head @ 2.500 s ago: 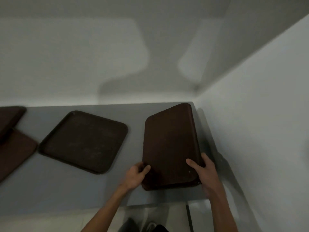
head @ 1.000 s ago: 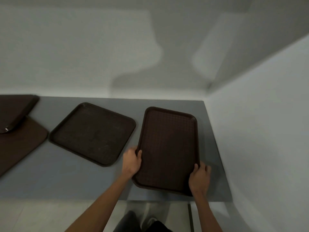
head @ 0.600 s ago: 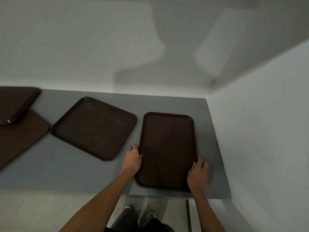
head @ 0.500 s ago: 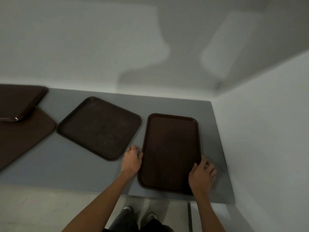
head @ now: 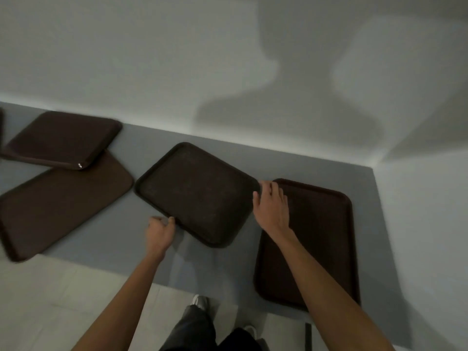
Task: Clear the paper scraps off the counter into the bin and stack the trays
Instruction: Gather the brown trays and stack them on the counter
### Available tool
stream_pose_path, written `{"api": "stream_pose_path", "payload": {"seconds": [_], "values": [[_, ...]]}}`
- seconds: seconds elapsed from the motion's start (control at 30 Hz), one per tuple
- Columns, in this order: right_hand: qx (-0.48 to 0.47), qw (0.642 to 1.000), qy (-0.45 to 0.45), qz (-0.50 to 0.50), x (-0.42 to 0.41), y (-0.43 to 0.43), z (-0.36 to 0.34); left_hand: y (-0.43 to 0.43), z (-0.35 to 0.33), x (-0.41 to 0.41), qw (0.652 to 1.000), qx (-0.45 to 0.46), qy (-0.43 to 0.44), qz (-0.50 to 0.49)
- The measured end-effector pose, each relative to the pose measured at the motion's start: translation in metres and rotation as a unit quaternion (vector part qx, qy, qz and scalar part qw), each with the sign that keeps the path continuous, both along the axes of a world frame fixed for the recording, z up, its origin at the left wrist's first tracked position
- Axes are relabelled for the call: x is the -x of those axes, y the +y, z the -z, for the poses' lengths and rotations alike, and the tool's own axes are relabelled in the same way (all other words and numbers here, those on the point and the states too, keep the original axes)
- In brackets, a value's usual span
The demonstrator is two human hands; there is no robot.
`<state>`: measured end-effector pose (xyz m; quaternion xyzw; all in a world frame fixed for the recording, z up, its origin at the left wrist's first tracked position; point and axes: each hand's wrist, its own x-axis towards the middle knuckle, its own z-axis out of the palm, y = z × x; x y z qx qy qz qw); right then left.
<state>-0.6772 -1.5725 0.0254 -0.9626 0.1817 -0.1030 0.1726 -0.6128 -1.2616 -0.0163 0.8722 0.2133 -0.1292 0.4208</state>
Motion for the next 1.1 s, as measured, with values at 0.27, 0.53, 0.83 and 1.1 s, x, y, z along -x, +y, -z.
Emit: {"api": "stream_pose_path", "payload": {"seconds": [0.27,0.53,0.83,1.1], "values": [[-0.035,0.982,0.188,0.002,-0.129,0.011,0.033,0.026,0.003,-0.051,0.977,0.164,0.133,-0.020],[-0.032,0.975,0.216,0.051,-0.142,0.021,0.057,0.039,0.017,-0.069,0.972,0.190,0.135,0.016],[-0.054,0.984,0.169,0.033,-0.063,0.036,0.015,0.058,-0.007,-0.087,0.990,0.108,0.051,0.076],[-0.091,0.987,-0.015,0.130,0.061,0.028,-0.039,0.019,-0.078,-0.057,0.944,0.260,-0.002,0.201]]}}
